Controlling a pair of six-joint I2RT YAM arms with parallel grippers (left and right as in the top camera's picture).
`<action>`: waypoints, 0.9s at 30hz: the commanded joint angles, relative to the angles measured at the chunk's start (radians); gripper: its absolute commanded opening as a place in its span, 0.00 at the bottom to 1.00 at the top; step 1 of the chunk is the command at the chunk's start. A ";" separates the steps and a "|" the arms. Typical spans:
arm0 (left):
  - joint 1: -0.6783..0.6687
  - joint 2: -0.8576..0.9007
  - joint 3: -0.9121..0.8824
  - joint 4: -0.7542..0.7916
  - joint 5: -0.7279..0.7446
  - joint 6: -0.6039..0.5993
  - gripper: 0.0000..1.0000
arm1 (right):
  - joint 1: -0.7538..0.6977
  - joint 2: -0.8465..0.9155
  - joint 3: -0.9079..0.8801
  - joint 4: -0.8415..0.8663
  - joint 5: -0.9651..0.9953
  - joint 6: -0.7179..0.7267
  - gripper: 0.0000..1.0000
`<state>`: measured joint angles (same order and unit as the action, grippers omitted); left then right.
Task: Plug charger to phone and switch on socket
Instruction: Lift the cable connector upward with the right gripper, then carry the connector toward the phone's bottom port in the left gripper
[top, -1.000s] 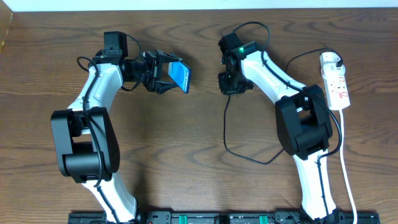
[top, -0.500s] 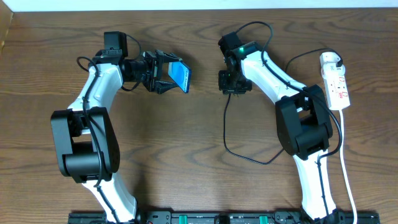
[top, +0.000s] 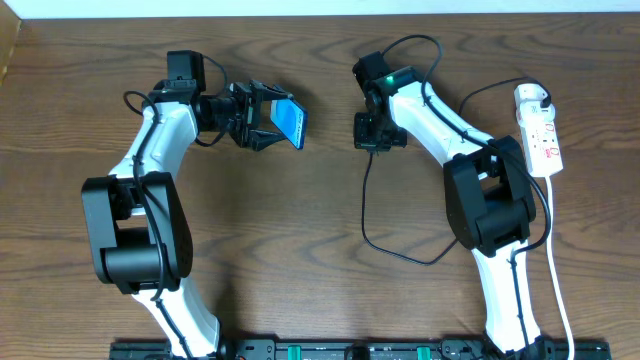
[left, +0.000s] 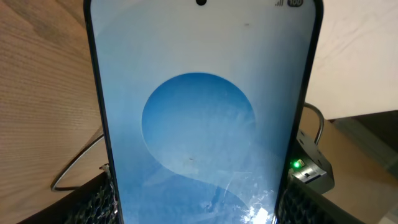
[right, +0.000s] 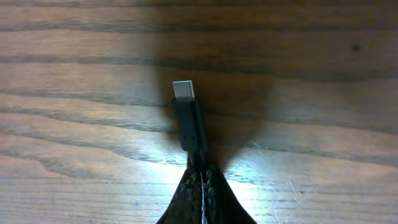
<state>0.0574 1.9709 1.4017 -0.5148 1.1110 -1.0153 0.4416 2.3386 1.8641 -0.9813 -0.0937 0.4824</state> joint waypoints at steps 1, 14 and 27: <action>0.005 -0.028 0.005 0.005 -0.001 0.040 0.62 | -0.006 0.015 -0.026 0.004 -0.037 -0.084 0.01; 0.005 -0.028 0.005 0.008 -0.078 0.040 0.61 | -0.074 -0.136 -0.026 -0.001 -0.364 -0.363 0.01; 0.003 -0.028 0.005 0.008 -0.084 0.077 0.62 | -0.083 -0.332 -0.026 -0.167 -0.453 -0.620 0.01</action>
<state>0.0574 1.9709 1.4017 -0.5121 1.0107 -0.9672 0.3508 2.0716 1.8397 -1.1275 -0.5255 -0.0525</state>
